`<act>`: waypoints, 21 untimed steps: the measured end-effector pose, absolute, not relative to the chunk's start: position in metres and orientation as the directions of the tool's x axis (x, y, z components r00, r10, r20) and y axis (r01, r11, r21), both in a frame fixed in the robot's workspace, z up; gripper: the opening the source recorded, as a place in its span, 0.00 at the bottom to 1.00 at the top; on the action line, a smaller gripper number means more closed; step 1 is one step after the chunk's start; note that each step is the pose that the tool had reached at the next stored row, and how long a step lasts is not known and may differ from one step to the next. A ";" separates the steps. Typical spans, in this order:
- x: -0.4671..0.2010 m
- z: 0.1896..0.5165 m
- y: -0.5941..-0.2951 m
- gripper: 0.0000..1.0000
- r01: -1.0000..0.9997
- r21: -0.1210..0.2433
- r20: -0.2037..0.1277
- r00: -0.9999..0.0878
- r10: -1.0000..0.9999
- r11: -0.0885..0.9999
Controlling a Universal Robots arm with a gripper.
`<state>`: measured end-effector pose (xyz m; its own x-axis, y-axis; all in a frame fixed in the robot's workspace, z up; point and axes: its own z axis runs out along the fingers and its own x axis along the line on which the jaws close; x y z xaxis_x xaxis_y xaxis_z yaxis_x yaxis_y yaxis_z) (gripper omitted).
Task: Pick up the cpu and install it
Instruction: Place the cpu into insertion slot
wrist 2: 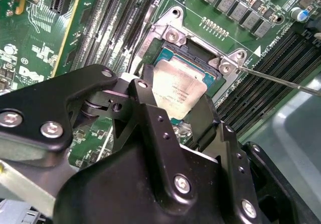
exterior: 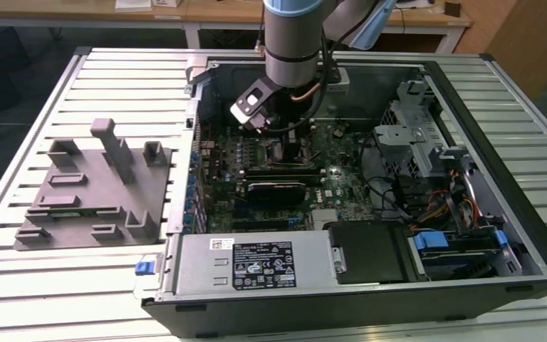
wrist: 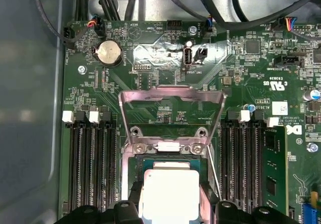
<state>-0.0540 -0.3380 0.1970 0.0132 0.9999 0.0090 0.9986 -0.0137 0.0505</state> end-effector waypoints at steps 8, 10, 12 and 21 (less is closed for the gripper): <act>-0.055 0.196 -0.337 0.53 0.999 0.050 0.009 0.013 1.000 -0.014; -0.055 0.196 -0.337 0.53 0.999 0.050 0.009 0.013 1.000 -0.014; -0.055 0.195 -0.337 0.53 0.999 0.050 0.009 0.013 1.000 -0.014; -0.055 0.194 -0.337 0.53 0.999 0.050 0.009 0.013 1.000 -0.014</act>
<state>-0.0547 -0.3367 0.1944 0.0132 0.9999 0.0089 0.9986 -0.0136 0.0504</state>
